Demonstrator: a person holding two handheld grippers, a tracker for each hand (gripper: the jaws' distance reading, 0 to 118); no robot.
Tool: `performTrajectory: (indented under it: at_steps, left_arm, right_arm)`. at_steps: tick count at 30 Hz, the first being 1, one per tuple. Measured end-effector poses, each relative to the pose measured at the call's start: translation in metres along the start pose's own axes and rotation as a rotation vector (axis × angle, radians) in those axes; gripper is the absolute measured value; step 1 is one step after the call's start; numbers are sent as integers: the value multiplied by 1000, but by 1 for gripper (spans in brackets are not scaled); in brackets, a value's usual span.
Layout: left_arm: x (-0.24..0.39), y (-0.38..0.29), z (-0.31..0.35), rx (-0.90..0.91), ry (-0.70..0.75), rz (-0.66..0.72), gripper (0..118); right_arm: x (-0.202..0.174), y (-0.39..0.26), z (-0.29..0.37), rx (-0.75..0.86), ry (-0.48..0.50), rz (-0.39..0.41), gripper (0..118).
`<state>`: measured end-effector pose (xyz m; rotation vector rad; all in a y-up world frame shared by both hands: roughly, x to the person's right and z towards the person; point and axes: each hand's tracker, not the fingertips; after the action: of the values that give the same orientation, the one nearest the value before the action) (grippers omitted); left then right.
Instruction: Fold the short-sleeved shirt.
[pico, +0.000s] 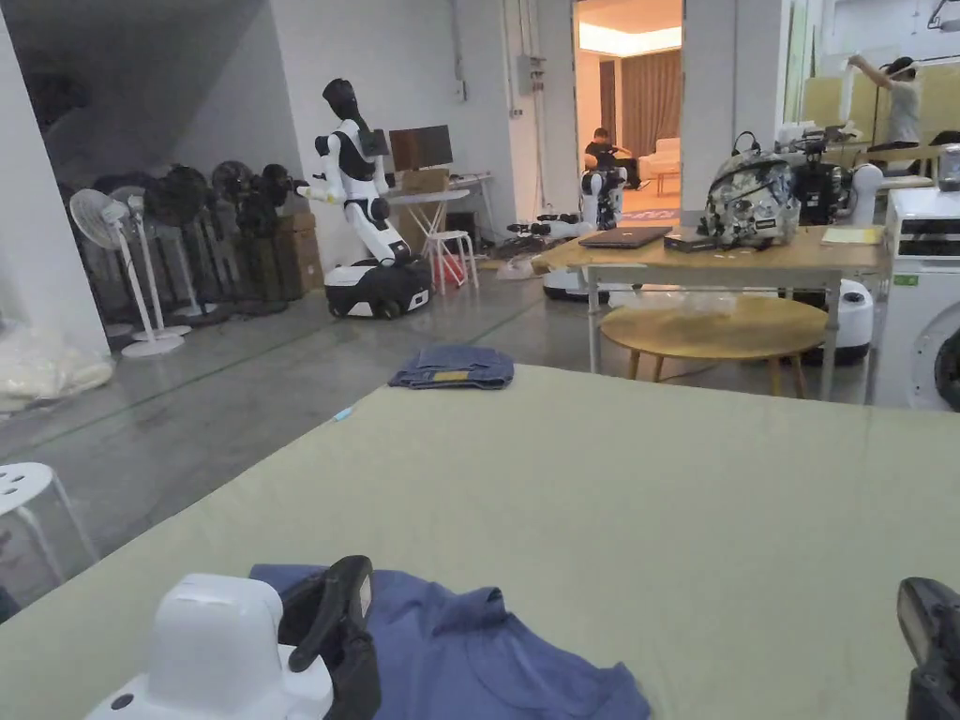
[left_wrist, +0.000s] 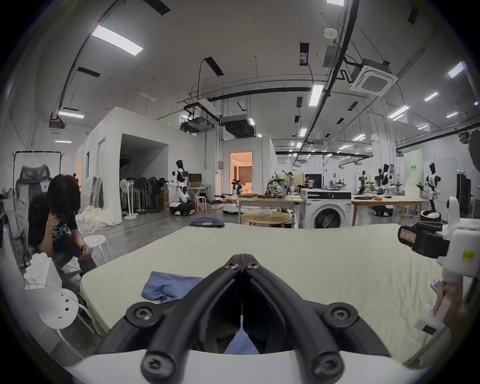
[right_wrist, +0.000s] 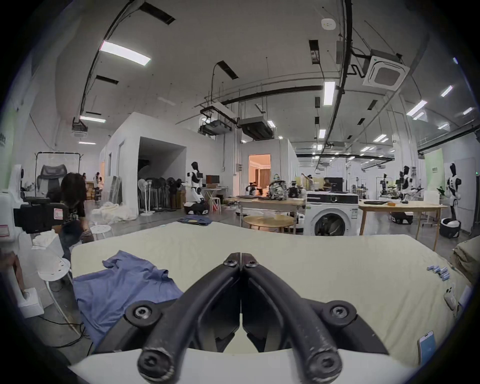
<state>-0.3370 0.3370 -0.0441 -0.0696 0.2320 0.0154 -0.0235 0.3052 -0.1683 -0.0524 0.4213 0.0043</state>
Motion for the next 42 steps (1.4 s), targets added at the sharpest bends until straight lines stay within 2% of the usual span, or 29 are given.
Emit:
performTrajectory:
  at_steps: [3, 4, 6, 8, 14, 18, 19, 20, 21, 23, 24, 25, 27, 28, 32, 34, 39, 42]
  left_arm:
    - [-5, -5, -6, -35, -8, 13, 0]
    - [-8, -7, -11, -68, -21, 19, 4]
    - [-15, -13, -25, -131, -55, 25, 25]
    - [-24, -25, -43, -207, -83, 19, 64]
    - [-47, -81, -128, -467, -153, 58, 67]
    - [-59, -144, -205, -751, -125, -10, 66]
    - [-63, -158, -219, -809, -124, 7, 62]
    - [-66, -173, -229, -873, -117, 24, 52]
    - [-67, -187, -236, -930, -106, 59, 50]
    - [-65, -177, -226, -803, -92, 72, 29]
    - [-63, -173, -226, -840, -72, 49, 8]
    - [-63, -170, -224, -836, -86, 60, 0]
    - [-61, -175, -230, -857, -90, 62, 0]
    - [-63, -175, -231, -857, -88, 86, 0]
    - [-90, -142, -223, -778, -136, 315, 0]
    - [-104, -97, -218, -623, -131, 396, 0]
    - [-117, 36, -231, -444, -90, 232, 0]
    - [-98, 115, -238, -306, -78, 167, 0]
  right_arm:
    - [0, -2, 0, -6, 8, -5, 0]
    - [1, -4, 1, -8, 8, -5, 0]
    - [4, -7, 3, -16, 11, 0, 0]
    - [7, -11, 6, -30, 8, 7, 0]
    - [24, -32, 13, -100, -18, -5, 0]
    - [40, -41, 22, -148, -41, -12, 0]
    - [43, -42, 25, -156, -48, -11, 0]
    - [48, -45, 28, -167, -62, -8, 0]
    - [52, -48, 31, -179, -78, -13, 0]
    - [62, -52, 37, -204, -107, -81, 0]
    - [68, -56, 40, -202, -114, -127, 0]
    - [73, -58, 41, -202, -124, -170, 0]
    - [83, -63, 42, -203, -130, -243, 0]
    - [87, -65, 43, -208, -123, -254, 0]
    - [98, -64, 49, -219, -140, -201, 0]
    - [103, -62, 53, -215, -149, -187, 0]
    - [114, -61, 64, -212, -169, -197, 0]
    - [119, -62, 70, -212, -186, -203, 0]
